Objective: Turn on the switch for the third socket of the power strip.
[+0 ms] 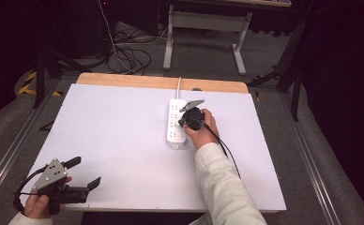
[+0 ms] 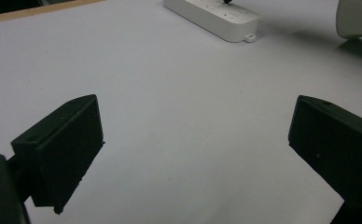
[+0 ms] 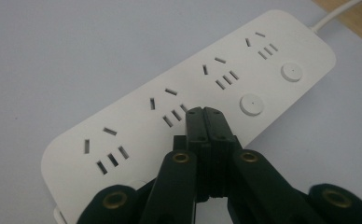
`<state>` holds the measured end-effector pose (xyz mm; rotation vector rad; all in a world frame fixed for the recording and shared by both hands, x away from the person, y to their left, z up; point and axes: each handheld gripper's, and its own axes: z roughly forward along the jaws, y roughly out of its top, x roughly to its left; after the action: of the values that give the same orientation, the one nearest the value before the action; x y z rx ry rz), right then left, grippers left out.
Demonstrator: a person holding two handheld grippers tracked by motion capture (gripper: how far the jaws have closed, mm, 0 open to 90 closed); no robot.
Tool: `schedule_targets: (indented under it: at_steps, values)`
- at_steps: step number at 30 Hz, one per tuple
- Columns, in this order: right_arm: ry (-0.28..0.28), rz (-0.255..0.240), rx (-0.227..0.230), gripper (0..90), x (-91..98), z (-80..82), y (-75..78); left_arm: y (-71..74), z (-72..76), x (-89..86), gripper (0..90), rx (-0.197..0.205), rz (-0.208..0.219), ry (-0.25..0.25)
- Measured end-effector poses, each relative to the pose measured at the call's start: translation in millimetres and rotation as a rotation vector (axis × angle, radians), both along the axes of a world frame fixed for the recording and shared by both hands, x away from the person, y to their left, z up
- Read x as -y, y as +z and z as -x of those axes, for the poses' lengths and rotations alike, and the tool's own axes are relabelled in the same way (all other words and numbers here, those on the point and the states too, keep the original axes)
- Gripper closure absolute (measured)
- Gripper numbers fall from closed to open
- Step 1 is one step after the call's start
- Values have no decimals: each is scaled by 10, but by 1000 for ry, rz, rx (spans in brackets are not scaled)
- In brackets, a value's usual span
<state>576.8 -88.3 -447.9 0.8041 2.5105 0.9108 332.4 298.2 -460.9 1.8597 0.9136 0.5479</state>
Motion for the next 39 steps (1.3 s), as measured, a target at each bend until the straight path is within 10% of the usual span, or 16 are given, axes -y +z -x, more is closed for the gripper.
schedule_targets:
  at_steps: [39]
  values:
    - [-99,43,-6,900,-113,53,-25,-5,2,4,35,-3,-4,6]
